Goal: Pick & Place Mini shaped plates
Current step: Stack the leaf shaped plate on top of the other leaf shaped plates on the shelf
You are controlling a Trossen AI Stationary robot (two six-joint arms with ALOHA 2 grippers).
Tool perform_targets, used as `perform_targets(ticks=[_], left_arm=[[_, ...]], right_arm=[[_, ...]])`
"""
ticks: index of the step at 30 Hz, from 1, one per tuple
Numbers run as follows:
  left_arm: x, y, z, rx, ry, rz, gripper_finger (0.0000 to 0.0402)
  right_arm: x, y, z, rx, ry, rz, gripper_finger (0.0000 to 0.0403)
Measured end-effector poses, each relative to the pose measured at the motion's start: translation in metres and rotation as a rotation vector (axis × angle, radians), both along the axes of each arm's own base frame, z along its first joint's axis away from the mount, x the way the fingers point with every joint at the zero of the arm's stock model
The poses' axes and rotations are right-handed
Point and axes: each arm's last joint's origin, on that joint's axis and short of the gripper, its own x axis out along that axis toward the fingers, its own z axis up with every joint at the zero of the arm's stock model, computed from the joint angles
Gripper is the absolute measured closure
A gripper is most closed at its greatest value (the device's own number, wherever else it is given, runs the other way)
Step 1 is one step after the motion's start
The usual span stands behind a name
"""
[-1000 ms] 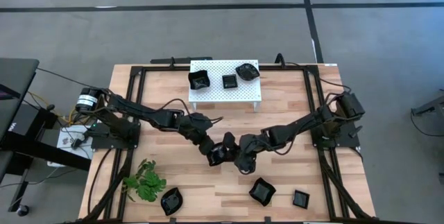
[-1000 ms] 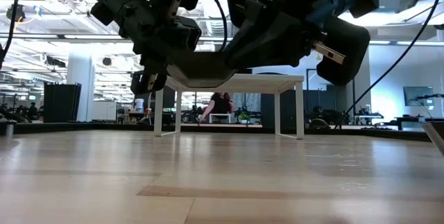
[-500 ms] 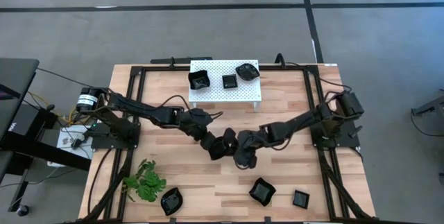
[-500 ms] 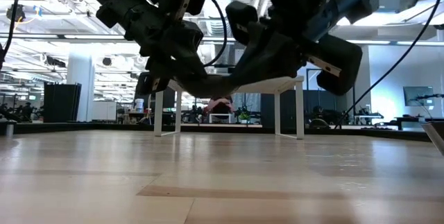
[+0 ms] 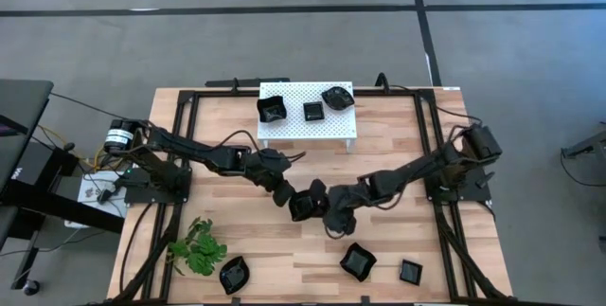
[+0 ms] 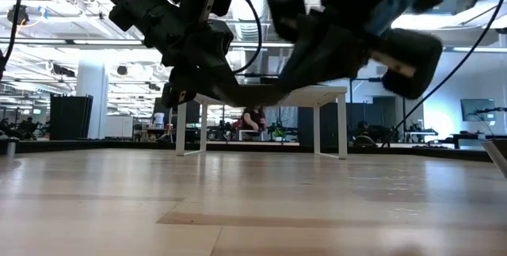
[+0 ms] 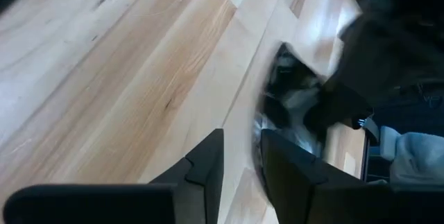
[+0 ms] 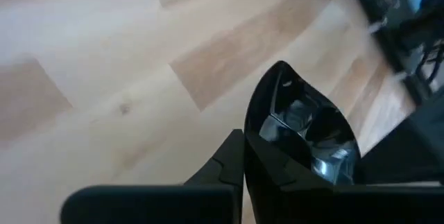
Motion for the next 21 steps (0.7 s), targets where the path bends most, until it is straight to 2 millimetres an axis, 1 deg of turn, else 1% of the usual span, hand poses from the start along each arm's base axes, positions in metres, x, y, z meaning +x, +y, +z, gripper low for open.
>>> perform_targets(ticks=[5,7,9,11,14,17,21], left_arm=[[0.000,-0.001,0.000,0.041,-0.015,-0.036,0.0304],[0.001,-0.001,0.001,0.074,-0.032,-0.067,0.0304],[0.000,-0.003,0.000,0.102,-0.036,-0.095,0.0304],[0.001,-0.006,0.001,0.129,-0.058,-0.127,0.0304],[0.001,-0.011,0.002,0.169,-0.080,-0.178,0.0304],[0.002,-0.014,0.003,0.186,-0.102,-0.202,0.0304],[0.002,-0.017,0.004,0.193,-0.118,-0.216,0.0304]], right_arm=[[-0.020,0.012,0.022,-0.074,-0.013,-0.077,0.0400],[-0.032,0.013,0.033,-0.101,0.007,-0.105,0.0400],[-0.046,0.009,0.046,-0.122,0.030,-0.144,0.0400],[-0.058,0.001,0.059,-0.122,0.032,-0.224,0.0401],[-0.076,-0.017,0.082,-0.116,0.004,-0.345,0.0401],[-0.091,-0.036,0.102,-0.104,-0.041,-0.414,0.0402],[-0.103,-0.067,0.124,-0.048,-0.149,-0.586,0.0402]])
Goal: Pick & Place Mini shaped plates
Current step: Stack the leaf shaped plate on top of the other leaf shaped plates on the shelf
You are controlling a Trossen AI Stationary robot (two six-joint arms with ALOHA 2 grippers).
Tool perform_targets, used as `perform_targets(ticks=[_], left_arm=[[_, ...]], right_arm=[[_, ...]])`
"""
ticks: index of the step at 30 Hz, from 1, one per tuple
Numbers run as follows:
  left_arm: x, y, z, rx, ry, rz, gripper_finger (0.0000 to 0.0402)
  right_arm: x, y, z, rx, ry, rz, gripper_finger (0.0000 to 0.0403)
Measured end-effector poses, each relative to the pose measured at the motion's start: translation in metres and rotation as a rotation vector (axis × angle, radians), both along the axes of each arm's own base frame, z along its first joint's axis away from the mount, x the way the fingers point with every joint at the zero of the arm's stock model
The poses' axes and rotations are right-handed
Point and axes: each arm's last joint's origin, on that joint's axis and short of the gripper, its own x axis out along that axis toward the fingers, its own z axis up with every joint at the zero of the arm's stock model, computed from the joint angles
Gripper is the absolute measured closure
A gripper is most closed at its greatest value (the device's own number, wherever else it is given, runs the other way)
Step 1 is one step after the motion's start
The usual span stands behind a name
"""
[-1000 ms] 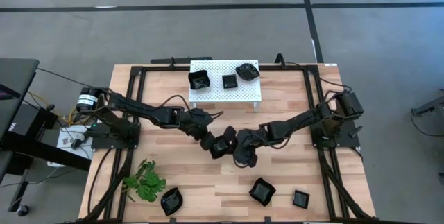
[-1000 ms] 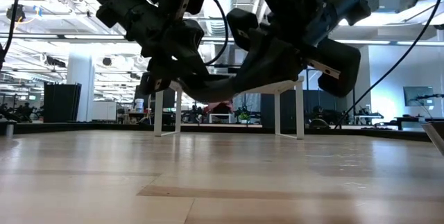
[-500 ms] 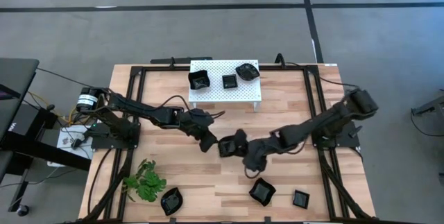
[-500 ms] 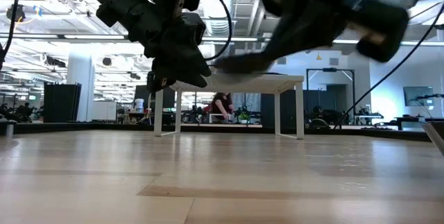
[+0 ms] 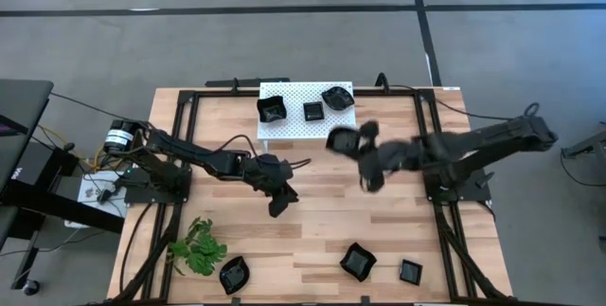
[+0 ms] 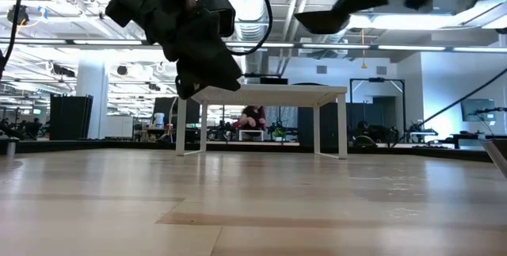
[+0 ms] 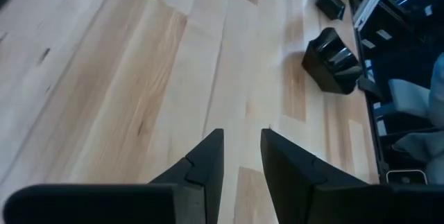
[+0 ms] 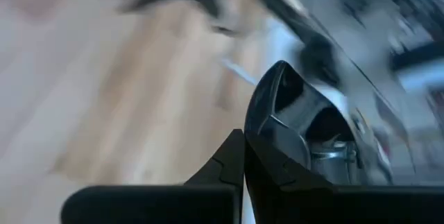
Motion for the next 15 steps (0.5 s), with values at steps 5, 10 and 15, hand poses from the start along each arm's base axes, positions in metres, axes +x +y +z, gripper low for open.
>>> perform_targets(ticks=[5,10,15], left_arm=[[0.001,0.001,0.000,0.020,-0.008,0.026,0.0304],[0.001,0.002,0.001,0.037,-0.017,0.051,0.0304],[0.001,0.002,0.002,0.036,-0.024,0.051,0.0304]], right_arm=[[0.002,-0.044,0.014,0.204,-0.231,-0.312,0.0402],[0.017,-0.081,0.004,0.367,-0.350,-0.556,0.0402],[0.035,-0.105,-0.014,0.345,-0.349,-0.629,0.0402]])
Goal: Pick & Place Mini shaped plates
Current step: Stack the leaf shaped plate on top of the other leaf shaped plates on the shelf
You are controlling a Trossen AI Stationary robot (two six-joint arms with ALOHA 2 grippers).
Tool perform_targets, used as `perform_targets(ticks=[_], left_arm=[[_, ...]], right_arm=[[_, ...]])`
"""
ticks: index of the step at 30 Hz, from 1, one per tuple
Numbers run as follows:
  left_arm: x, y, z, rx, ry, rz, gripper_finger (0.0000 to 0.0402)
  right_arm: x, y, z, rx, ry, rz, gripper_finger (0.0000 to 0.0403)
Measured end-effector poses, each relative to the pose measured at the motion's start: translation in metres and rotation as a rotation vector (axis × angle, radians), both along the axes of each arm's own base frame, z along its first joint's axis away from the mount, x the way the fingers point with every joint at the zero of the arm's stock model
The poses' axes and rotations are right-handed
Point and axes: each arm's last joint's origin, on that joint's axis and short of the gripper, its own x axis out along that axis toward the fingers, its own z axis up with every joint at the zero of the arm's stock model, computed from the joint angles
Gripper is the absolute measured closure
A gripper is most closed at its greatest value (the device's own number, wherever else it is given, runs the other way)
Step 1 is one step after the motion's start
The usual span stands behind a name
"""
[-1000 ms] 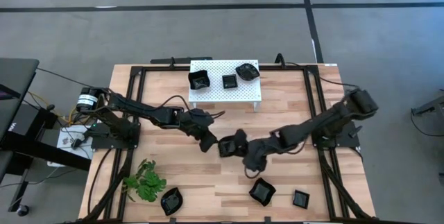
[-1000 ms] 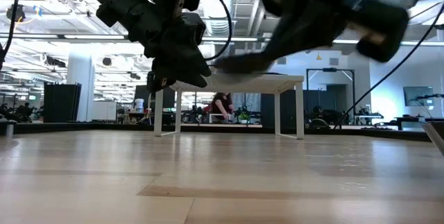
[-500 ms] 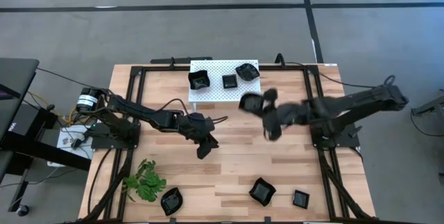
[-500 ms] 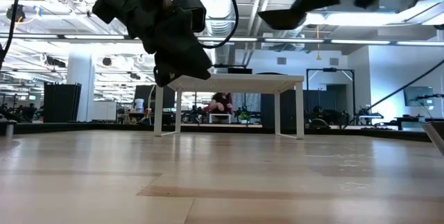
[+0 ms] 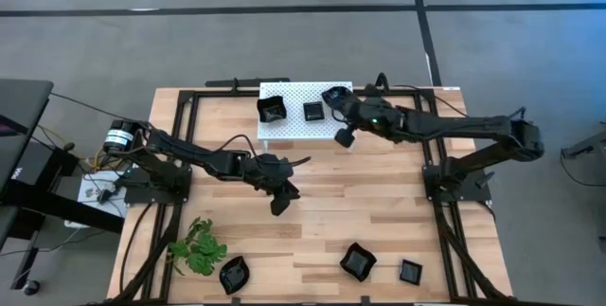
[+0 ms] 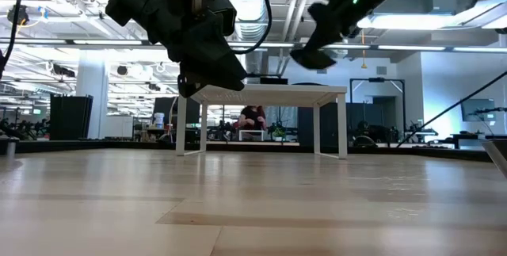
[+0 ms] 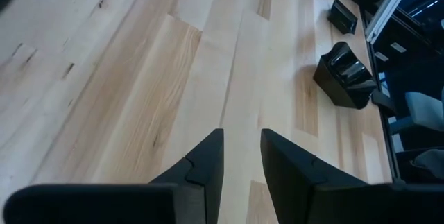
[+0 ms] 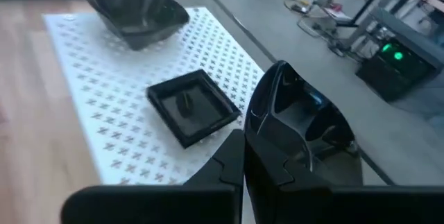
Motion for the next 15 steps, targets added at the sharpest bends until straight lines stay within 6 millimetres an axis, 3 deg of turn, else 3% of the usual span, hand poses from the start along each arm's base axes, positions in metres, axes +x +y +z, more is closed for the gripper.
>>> perform_targets(ticks=[6,15], left_arm=[[0.000,0.000,0.000,-0.001,-0.005,0.000,0.0304],[0.000,0.000,0.000,-0.001,-0.006,0.000,0.0304]], right_arm=[[0.010,-0.017,-0.015,0.012,0.014,-0.054,0.0401],[0.012,-0.025,-0.017,0.001,0.015,-0.071,0.0401]])
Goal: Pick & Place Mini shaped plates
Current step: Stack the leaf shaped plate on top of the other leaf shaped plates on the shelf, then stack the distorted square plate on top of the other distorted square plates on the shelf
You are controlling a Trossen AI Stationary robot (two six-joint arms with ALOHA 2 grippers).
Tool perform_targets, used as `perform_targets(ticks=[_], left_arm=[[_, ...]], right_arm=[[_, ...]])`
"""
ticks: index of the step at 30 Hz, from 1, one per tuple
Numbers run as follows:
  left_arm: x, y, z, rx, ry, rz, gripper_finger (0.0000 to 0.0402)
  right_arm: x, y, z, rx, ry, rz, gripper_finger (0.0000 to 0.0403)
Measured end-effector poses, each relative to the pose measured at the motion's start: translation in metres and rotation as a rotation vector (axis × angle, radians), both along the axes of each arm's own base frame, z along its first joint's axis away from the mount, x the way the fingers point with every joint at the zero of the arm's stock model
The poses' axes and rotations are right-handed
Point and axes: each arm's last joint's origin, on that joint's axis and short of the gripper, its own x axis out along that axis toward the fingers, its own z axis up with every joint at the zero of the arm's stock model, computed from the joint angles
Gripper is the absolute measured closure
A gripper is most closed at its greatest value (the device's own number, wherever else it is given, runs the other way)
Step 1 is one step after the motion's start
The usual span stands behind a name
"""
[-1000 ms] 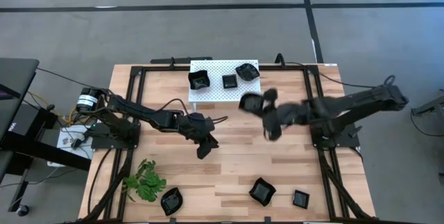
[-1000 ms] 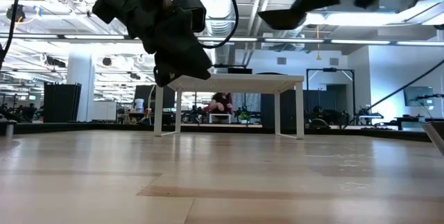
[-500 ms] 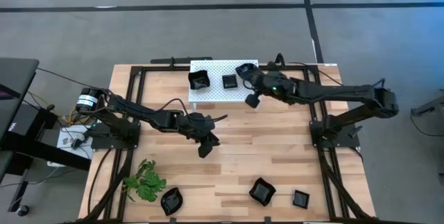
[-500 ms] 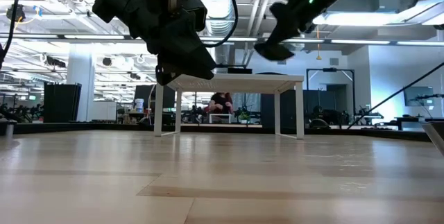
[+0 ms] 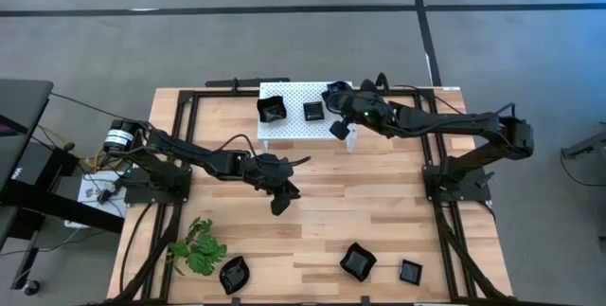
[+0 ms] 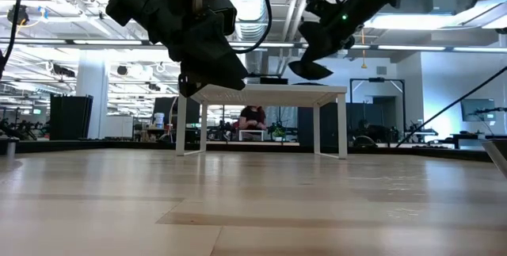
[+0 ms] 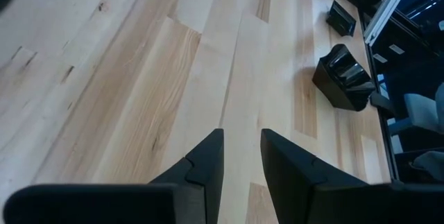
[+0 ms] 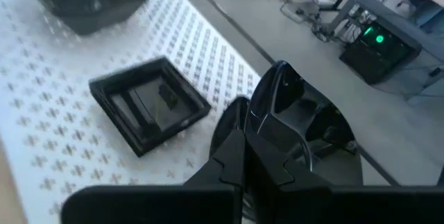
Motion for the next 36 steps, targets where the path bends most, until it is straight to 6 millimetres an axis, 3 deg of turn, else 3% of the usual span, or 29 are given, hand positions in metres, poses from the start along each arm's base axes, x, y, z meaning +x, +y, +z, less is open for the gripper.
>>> perform_targets(ticks=[9,15,20,28,36], left_arm=[[0.000,0.000,0.000,0.000,0.000,0.000,0.0304],[0.000,-0.001,0.000,0.000,-0.001,-0.002,0.0304],[0.000,-0.004,0.000,-0.001,-0.004,-0.013,0.0304],[-0.001,-0.011,0.000,-0.001,-0.004,-0.034,0.0304],[-0.003,-0.018,0.000,-0.001,-0.005,-0.057,0.0304]], right_arm=[[0.005,-0.002,-0.009,0.004,0.034,0.002,0.0397],[0.013,-0.007,-0.018,-0.020,0.056,0.011,0.0355],[0.014,-0.005,-0.013,-0.054,0.053,0.012,0.0324],[0.009,0.024,0.029,-0.079,-0.003,0.100,0.0312],[-0.018,0.086,0.073,-0.073,-0.036,0.308,0.0312]])
